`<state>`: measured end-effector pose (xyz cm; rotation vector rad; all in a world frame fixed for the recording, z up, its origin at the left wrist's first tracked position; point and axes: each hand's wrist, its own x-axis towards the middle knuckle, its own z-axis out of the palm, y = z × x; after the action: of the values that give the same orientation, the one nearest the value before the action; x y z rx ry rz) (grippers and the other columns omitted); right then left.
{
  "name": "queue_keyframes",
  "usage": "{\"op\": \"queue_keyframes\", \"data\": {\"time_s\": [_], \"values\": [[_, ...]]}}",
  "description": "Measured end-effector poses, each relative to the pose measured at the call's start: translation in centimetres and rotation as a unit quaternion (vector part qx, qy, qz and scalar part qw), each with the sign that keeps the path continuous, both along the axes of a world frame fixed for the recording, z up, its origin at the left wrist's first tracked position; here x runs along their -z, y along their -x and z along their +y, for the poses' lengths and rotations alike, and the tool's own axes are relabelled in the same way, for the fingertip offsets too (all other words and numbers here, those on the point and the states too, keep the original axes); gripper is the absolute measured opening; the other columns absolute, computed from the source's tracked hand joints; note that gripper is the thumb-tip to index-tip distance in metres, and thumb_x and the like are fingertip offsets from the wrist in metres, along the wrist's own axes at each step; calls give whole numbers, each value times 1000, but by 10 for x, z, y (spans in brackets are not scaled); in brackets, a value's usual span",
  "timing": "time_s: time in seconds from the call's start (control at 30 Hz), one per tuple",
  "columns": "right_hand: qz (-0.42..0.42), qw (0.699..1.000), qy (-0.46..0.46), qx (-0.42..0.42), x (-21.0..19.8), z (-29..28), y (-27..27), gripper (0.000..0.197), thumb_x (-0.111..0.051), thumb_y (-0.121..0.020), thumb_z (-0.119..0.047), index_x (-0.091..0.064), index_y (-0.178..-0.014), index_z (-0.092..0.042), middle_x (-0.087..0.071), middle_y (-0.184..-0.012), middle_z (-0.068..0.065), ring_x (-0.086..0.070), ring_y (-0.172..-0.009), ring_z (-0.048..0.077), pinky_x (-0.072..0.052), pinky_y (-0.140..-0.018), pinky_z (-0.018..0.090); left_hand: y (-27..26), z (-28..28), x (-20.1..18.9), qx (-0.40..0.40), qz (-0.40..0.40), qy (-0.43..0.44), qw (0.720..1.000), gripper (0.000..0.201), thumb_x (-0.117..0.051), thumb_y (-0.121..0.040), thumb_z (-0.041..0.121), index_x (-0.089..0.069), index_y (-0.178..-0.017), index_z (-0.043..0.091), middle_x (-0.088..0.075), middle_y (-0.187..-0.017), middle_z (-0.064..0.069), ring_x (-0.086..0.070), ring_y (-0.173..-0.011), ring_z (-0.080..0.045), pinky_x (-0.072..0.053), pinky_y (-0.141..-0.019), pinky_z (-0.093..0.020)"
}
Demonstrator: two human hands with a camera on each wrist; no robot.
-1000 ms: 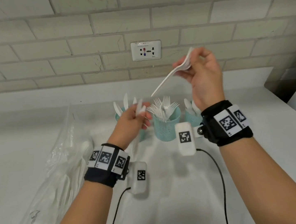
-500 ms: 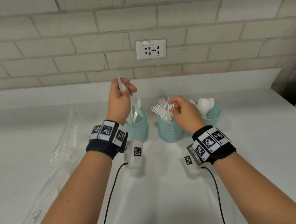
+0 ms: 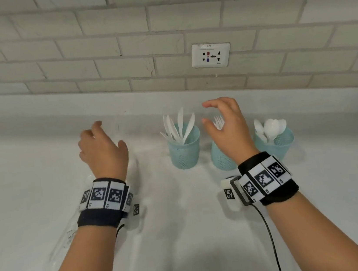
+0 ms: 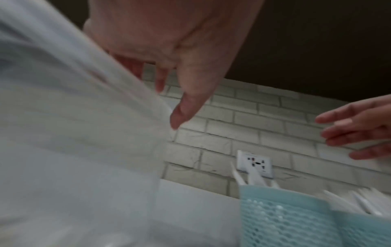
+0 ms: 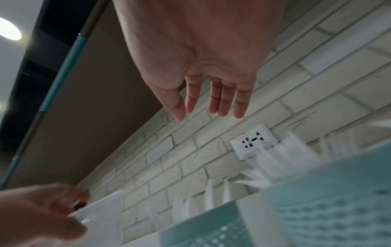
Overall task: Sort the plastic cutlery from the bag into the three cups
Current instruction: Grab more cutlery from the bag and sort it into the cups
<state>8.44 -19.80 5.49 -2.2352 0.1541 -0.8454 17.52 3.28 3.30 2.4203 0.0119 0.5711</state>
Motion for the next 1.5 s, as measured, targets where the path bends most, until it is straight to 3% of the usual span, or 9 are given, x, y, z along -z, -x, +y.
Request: {"op": "queue_keyframes", "data": {"time_s": [0.27,0.37,0.53,0.8,1.0,1.13,1.27,1.37,1.5], "values": [[84,976,85,-183,0,66,-8,48,-66,-85,-29,-53,-131,-23,-47,-137,0,-37,-130,13,-25,-105,19,25,22,-18,301,176,3,937,26,-56,-85,3,-68,-82,26,-70,-75,6,-63,-66,-9,-45,-67,-23],[157,963,41,-216,-3,70,-2,31,-68,-84,-26,-67,-115,-21,-65,-117,-4,-54,-113,9,-35,-97,20,40,12,-32,370,210,1,905,17,-67,-82,9,-69,-75,25,-72,-70,4,-64,-61,-4,-52,-71,-28],[191,968,-53,-155,-10,45,24,17,-74,-77,-17,-75,-93,-20,-68,-82,-11,-59,-77,-4,-43,-75,11,52,-6,-33,410,218,50,884,11,-78,-76,20,-67,-81,18,-73,-69,3,-66,-66,-8,-53,-75,-30],[224,963,-134,-64,-16,-26,95,14,-71,-80,-9,-73,-90,-19,-67,-82,-18,-61,-72,-19,-42,-74,-3,60,-37,-24,467,239,2,851,14,-70,-82,34,-76,-90,25,-74,-88,9,-67,-90,-4,-47,-85,-18],[214,960,-111,144,-11,-83,145,13,-69,-82,-18,-74,-95,-15,-71,-88,-2,-63,-91,11,-45,-86,19,48,-42,-18,451,201,-28,869,15,-66,-85,35,-75,-92,26,-72,-93,11,-63,-92,-4,-41,-78,-12],[222,944,-83,229,3,-100,155,16,-65,-85,-23,-74,-98,-18,-72,-103,-1,-61,-96,12,-42,-90,24,43,-48,-14,431,169,-22,886,1,-69,-83,32,-69,-84,33,-62,-85,22,-58,-93,-8,-37,-76,-16],[244,918,49,309,21,-93,140,22,-59,-87,-18,-71,-106,-20,-66,-117,6,-50,-118,26,-37,-103,36,40,-55,-7,387,122,-12,914,17,-72,-80,32,-74,-90,19,-67,-91,4,-59,-87,-18,-42,-76,-27],[186,939,119,265,27,-69,116,28,-60,-84,-9,-70,-110,-15,-63,-122,9,-45,-123,28,-27,-109,34,42,-58,-4,438,112,2,892,23,-59,-91,23,-70,-110,15,-64,-98,-3,-57,-91,-16,-38,-78,-18],[105,993,-6,58,19,-11,80,24,-67,-84,-25,-71,-107,-16,-67,-115,1,-55,-115,15,-34,-102,20,50,-62,-9,478,103,40,871,30,-53,-95,12,-61,-123,19,-60,-96,-1,-55,-85,-7,-36,-76,-1]]}}
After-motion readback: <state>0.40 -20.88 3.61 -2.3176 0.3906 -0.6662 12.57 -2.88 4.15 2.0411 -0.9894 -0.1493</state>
